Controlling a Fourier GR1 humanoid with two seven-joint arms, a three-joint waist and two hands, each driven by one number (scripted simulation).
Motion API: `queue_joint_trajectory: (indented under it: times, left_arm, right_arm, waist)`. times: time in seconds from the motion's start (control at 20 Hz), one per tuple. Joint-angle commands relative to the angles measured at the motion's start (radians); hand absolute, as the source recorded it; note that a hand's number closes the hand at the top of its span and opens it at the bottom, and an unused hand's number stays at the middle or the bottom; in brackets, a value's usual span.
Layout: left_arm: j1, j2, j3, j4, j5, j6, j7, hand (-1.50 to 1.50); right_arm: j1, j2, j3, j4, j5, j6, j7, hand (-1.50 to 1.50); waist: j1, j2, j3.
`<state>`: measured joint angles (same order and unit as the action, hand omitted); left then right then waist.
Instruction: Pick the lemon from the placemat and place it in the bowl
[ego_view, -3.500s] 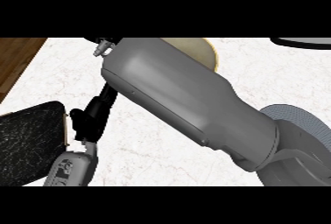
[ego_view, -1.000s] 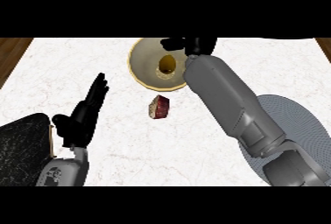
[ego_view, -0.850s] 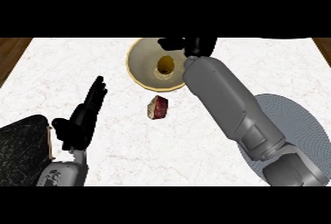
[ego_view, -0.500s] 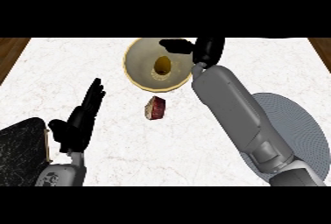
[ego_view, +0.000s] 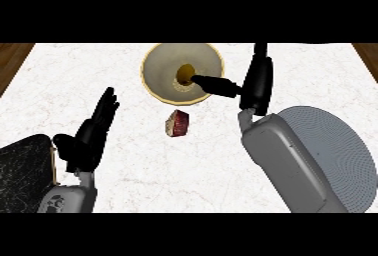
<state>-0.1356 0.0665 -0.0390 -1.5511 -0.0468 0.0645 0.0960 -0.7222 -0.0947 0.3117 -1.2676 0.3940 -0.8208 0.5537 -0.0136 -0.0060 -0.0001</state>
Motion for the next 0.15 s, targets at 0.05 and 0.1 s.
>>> queue_joint_trajectory:
  times: [0.05,0.1]
  left_arm:
    - [0.011,-0.005,-0.001,-0.047,-0.006,0.002,0.018,0.00]
    - [0.024,0.016,0.024,-0.009,0.018,-0.031,-0.029,0.00]
  right_arm:
    - [0.075,0.014,-0.044,-0.075,0.037,0.061,-0.014,-1.50]
    - [0.164,0.015,-0.001,-0.124,0.042,0.042,-0.037,-1.50]
  waist:
    - [0.016,0.005,0.000]
    - [0.013,0.005,0.000]
